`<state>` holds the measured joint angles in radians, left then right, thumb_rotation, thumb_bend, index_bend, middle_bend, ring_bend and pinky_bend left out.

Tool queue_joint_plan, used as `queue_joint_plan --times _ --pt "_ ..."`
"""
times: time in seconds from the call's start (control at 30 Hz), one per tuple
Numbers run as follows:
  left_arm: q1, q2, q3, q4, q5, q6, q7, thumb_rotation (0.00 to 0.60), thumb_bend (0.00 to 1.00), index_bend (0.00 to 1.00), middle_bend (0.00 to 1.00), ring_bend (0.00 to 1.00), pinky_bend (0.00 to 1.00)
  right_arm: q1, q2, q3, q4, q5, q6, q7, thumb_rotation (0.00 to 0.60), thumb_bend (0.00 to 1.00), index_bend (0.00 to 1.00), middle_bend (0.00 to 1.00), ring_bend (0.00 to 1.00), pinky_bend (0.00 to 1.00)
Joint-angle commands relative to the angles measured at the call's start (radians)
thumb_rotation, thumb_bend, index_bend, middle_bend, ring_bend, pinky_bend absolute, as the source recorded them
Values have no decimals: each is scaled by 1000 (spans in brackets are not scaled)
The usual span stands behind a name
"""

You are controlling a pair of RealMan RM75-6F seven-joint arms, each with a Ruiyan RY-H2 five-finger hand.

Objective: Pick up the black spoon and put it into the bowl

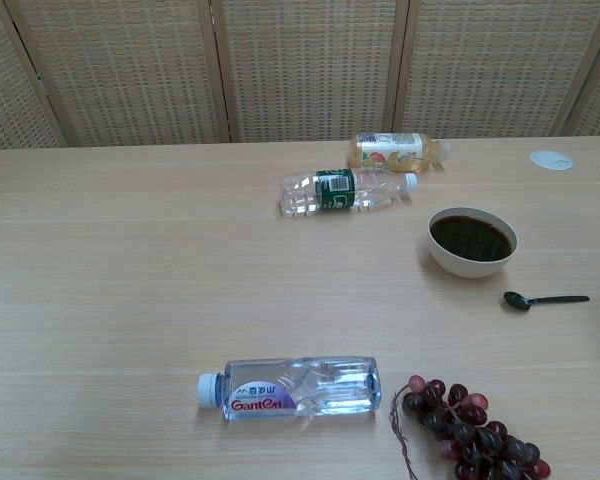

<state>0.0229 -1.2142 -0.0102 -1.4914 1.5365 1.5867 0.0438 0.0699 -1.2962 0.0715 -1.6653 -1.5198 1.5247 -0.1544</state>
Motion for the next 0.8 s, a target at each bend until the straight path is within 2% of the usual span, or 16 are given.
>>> queue_joint_plan --times 0.03,0.53,0.63,0.73,0.8 --pt "-1 0 0 -2 0 -3 3 600 360 0 0 0 0 0 -1 0 3 3 -3 3 600 538 370 314 208 327" --pt "-4 5 -3 -11 -1 -3 8 600 361 0 0 0 0 4 0 0 8 3 -9 11 600 538 370 327 225 331" --pt "-5 6 -5 -10 -2 -4 8 600 360 0 0 0 0 8 4 1 5 3 -15 12 600 538 370 366 294 413" --pt "-7 6 -6 -8 -4 -6 7 600 361 0 0 0 0 20 12 4 1 -2 -30 15 600 538 370 434 397 550" --pt "-9 7 -8 -8 -5 -8 7 600 361 0 0 0 0 30 21 4 -7 -5 -47 24 600 538 370 508 507 663"
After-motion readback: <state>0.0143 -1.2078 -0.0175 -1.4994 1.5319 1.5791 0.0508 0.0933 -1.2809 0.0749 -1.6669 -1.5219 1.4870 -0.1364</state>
